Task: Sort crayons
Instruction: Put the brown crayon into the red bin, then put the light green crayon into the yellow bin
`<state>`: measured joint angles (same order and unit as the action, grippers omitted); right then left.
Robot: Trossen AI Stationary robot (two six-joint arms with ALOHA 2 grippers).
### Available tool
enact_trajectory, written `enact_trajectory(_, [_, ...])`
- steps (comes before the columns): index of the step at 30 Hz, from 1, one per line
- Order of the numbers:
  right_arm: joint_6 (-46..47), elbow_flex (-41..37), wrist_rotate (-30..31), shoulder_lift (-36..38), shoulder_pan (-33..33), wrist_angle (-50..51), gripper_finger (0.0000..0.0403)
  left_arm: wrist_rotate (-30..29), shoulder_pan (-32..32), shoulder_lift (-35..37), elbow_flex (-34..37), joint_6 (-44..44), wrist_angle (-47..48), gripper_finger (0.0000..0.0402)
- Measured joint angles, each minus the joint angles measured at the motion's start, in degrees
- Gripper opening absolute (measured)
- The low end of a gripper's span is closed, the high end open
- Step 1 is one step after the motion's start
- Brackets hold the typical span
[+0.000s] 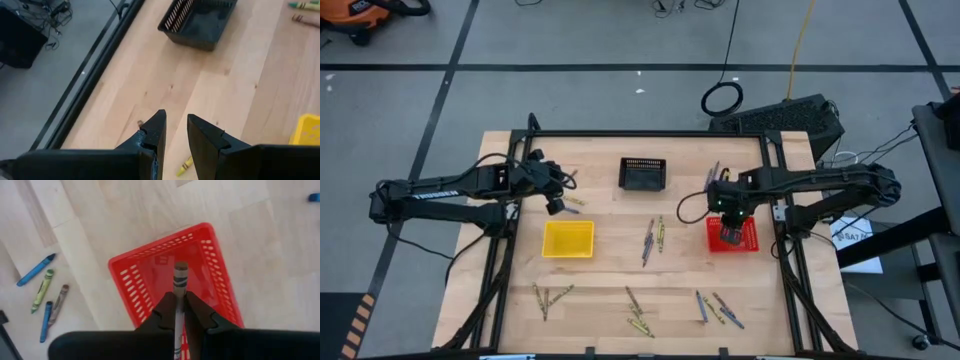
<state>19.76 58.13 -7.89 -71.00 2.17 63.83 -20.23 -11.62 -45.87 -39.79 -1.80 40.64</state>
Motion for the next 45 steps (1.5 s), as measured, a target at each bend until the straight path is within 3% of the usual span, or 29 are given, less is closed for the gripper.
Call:
enact_trajectory(9, [4.3, -3.2, 2.2, -0.5, -4.8, -3.0, 0.0000, -0.1, 0.0, 0.0, 0.0, 0.0, -0.2, 0.0083])
enact_trajectory(20, [3.6, -12.3, 3.4, -0.5, -5.6, -10.0, 0.0000, -0.2, 0.0, 0.0, 0.0, 0.0, -0.2, 0.0083])
enact_trajectory(26, [4.2, -13.5, 3.4, -0.5, -5.6, -12.9, 0.0002, -0.2, 0.0, 0.0, 0.0, 0.0, -0.2, 0.0083])
enact_trajectory(38, [5.2, -16.4, 6.8, -0.5, -5.6, -15.9, 0.0072, -0.3, 0.0, -8.6, 0.0, -0.1, -0.2, 0.0083])
enact_trajectory(45, [5.1, -16.4, 6.7, -0.5, -5.6, -15.9, 0.0106, -5.1, -0.1, -13.7, 0.0, -2.0, -0.1, 0.0083])
